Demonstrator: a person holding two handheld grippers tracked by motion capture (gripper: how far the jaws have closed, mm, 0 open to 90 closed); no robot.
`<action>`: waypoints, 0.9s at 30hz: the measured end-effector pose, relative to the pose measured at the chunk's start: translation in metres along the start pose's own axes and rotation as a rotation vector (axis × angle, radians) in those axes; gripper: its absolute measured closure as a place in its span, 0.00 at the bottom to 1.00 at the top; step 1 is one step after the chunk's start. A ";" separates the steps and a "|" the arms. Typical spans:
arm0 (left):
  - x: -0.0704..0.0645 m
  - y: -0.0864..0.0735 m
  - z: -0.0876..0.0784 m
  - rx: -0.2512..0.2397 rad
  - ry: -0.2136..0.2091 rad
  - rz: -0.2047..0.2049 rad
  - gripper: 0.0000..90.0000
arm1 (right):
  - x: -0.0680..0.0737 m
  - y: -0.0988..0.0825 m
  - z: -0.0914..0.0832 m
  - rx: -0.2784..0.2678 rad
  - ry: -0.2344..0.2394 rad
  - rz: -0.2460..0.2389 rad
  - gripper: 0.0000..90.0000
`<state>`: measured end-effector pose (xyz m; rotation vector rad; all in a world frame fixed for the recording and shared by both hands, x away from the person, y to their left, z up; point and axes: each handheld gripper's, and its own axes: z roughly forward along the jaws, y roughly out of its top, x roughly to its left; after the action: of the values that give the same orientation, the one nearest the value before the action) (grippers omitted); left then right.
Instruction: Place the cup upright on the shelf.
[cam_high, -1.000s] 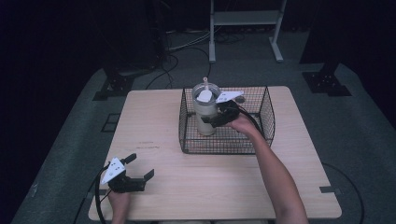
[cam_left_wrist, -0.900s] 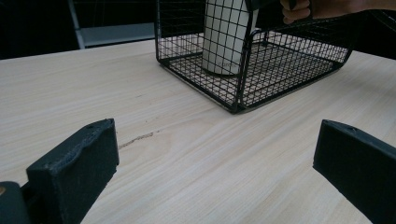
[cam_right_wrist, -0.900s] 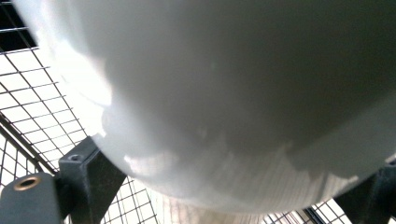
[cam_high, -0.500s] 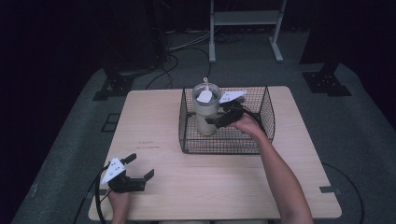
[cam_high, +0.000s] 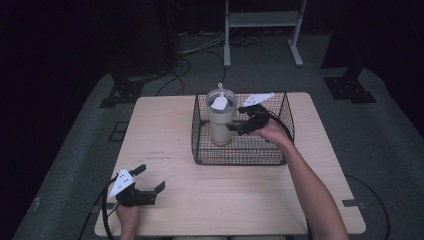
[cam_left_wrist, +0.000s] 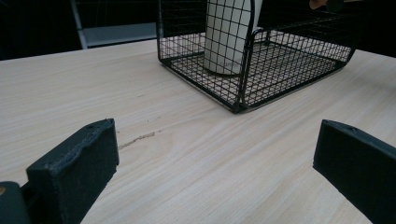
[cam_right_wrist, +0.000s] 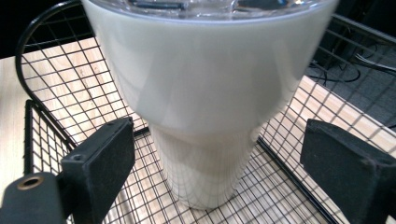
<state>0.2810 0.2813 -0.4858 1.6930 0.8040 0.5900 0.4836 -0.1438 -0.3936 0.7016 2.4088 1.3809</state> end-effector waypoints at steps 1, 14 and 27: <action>0.000 0.000 0.000 0.000 0.000 0.002 0.00 | 0.000 0.000 -0.002 0.000 -0.001 0.001 0.11; -0.001 0.000 0.000 0.007 0.000 0.005 0.00 | 0.007 0.002 -0.030 0.006 -0.019 0.009 0.11; -0.001 0.000 0.001 0.011 0.004 0.005 0.00 | 0.008 0.004 -0.053 -0.013 -0.048 0.011 0.11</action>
<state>0.2806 0.2799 -0.4860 1.7045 0.8073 0.5939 0.4532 -0.1764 -0.3637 0.7379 2.3605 1.3671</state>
